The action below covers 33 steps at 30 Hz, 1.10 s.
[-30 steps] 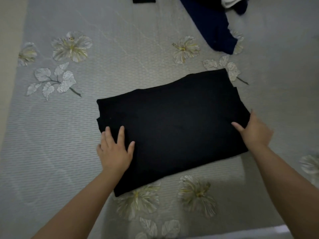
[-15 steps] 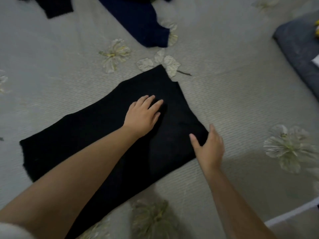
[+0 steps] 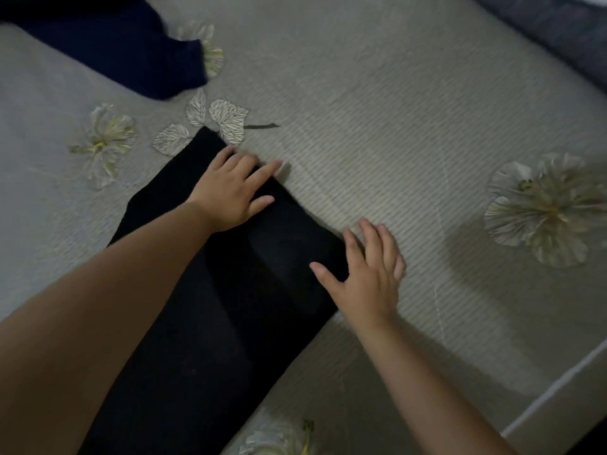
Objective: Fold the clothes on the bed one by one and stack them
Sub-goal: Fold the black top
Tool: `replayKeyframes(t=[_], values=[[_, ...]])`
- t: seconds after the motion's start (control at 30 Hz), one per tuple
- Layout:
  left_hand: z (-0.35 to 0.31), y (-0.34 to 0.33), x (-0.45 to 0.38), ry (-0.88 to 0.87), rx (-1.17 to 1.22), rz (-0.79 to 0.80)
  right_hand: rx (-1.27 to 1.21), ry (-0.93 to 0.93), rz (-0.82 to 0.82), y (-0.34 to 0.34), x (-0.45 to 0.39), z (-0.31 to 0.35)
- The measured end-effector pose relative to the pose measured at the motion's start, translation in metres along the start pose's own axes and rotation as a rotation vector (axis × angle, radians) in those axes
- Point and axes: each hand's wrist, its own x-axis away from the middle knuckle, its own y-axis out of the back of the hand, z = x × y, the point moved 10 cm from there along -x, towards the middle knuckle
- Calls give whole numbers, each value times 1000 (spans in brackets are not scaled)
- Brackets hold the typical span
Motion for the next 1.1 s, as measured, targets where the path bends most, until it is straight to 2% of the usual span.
replayKeyframes(t=[0.1,0.3,0.4,0.47,0.5,0.6,0.73,0.97,1.1], values=[[1,8,8,-16,20,-43,-4,-25,-8,2,-2,-1],[13,21,46,51,114,-85,-237,-192,26,9,4,24],[16,31,82,34,69,-120,-512,-243,210,15,16,48],[23,41,115,25,54,-186,-592,-165,216,31,30,71],[27,47,134,16,44,-224,-582,-80,177,45,39,89],[34,56,198,-26,21,-296,-329,141,-7,74,85,145],[48,34,291,-14,63,-274,-184,195,-19,59,165,202],[73,-52,415,172,103,-101,-120,252,237,-31,297,277],[77,-86,458,310,238,-25,-46,281,284,-54,333,275]])
